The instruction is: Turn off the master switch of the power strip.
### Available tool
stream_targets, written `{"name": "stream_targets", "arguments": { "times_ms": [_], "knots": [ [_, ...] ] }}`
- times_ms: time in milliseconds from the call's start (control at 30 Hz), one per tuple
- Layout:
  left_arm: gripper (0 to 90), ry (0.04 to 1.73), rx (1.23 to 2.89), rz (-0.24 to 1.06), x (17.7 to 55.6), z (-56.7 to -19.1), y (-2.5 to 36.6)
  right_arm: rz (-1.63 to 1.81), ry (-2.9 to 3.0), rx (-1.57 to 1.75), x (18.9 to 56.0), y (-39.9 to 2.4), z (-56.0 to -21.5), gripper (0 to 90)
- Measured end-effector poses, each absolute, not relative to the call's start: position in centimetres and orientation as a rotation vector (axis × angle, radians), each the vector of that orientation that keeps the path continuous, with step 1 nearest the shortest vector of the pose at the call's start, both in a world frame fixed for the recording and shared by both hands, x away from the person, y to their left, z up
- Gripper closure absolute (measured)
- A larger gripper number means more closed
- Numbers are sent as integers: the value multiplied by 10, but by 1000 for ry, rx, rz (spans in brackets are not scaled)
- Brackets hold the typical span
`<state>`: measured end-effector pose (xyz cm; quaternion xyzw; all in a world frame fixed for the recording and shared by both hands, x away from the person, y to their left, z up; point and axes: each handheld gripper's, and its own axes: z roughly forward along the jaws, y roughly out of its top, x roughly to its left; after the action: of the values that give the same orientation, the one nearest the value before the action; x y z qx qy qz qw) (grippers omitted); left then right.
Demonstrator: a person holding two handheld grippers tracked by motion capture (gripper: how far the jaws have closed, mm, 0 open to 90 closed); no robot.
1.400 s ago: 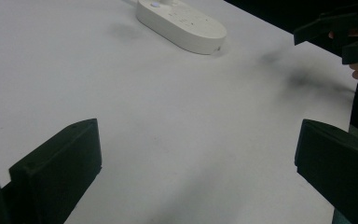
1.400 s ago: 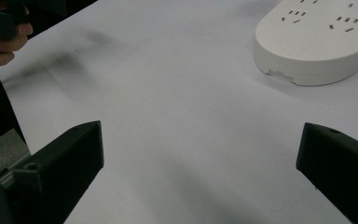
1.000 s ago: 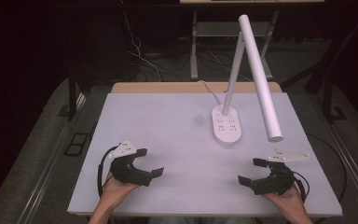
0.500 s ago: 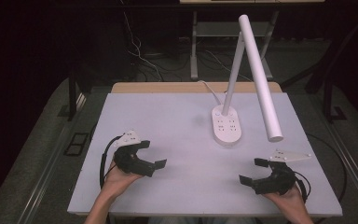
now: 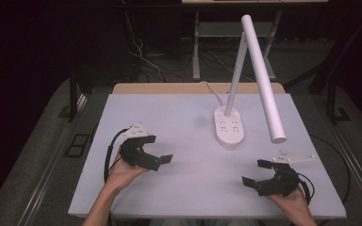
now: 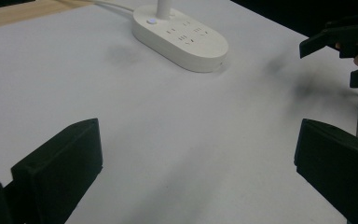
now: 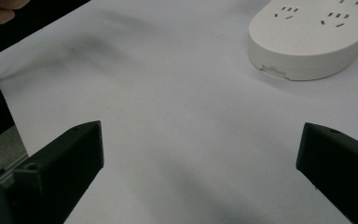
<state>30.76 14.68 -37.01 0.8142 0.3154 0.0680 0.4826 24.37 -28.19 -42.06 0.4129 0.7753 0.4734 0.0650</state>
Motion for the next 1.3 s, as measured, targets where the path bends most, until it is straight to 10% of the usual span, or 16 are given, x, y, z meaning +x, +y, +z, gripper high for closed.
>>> {"name": "stream_targets", "arguments": {
  "times_ms": [1300],
  "knots": [
    [0, 731, 2057, 167, 366, -335, 115, 1428, 2333, 1257, 244, -285, -421, 0]
  ]
}}
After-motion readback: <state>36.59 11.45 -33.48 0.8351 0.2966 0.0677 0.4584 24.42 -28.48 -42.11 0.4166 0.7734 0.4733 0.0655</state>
